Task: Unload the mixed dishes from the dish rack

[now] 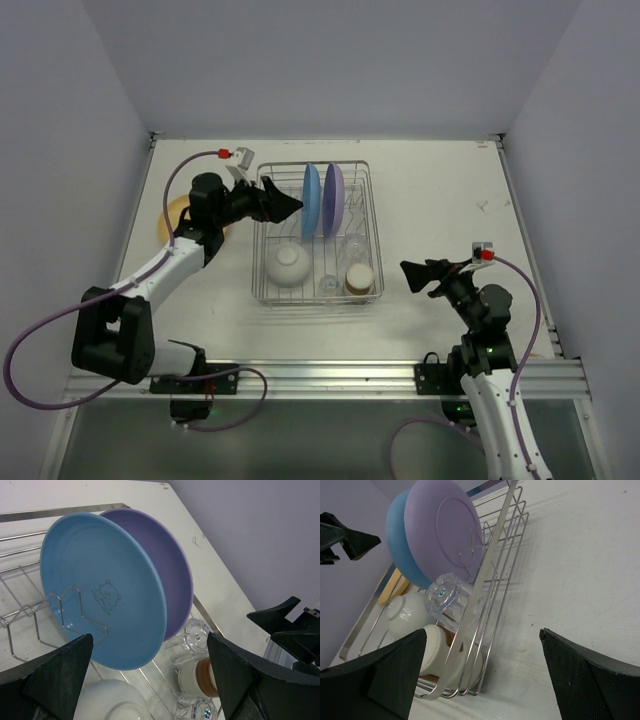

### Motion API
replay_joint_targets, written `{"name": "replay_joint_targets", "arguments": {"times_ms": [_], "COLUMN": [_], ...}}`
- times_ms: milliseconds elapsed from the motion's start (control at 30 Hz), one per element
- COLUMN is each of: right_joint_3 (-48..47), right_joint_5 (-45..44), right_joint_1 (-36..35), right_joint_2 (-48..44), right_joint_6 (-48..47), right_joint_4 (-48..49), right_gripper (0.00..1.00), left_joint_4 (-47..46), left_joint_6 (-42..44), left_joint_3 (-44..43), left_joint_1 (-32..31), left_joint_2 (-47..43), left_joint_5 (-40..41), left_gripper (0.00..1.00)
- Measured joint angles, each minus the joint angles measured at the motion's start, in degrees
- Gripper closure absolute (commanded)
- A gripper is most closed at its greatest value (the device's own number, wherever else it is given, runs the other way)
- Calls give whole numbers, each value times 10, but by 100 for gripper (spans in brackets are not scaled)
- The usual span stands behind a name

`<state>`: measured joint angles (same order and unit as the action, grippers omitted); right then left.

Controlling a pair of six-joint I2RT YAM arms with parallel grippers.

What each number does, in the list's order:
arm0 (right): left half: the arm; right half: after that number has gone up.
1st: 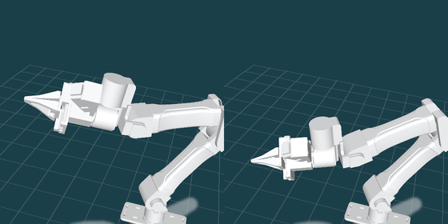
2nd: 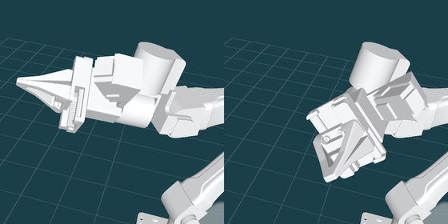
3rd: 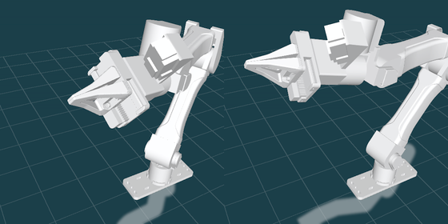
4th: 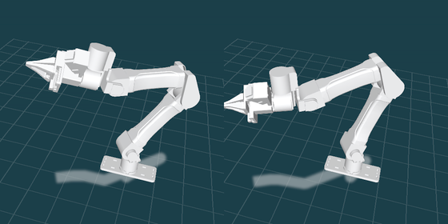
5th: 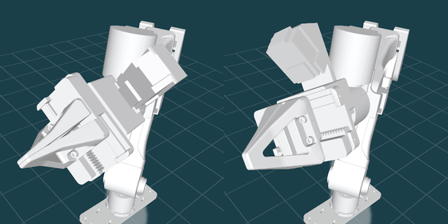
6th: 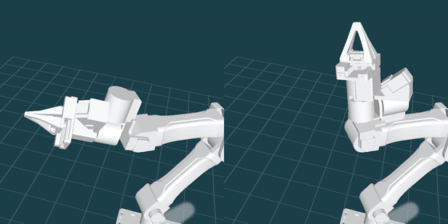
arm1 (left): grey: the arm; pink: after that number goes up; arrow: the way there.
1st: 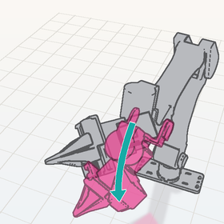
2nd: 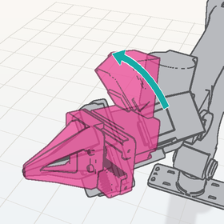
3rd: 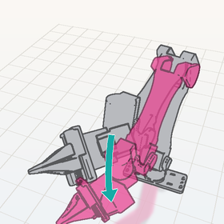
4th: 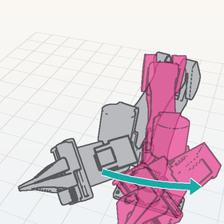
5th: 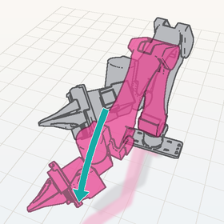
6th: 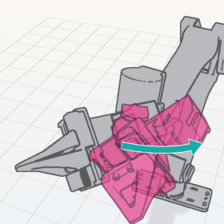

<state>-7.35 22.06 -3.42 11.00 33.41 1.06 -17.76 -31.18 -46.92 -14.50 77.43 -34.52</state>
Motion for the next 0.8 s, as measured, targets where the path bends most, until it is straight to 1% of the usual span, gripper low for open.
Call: {"name": "replay_joint_targets", "arguments": {"times_ms": [300,400,433,533,633,800], "right_joint_3": [0,0,0,0,0,0], "right_joint_5": [0,0,0,0,1,2], "right_joint_1": [0,0,0,0,0,0], "right_joint_2": [2,2,2,2,2,2], "right_joint_6": [0,0,0,0,0,0], "right_joint_4": [1,2,2,3,3,3], "right_gripper": [1,1,1,1,1,1], "left_joint_4": [-30,-40,-45,-54,-58,-71], "left_joint_6": [-12,-14,-16,-27,-34,-45], "left_joint_3": [0,-1,-1,-2,-3,-10], "left_joint_1": [-37,-44,-47,-54,-60,-65], "left_joint_2": [17,31,38,56,73,93], "left_joint_5": [3,6,8,12,16,19], "left_gripper": [0,2,6,14,15,24]}}
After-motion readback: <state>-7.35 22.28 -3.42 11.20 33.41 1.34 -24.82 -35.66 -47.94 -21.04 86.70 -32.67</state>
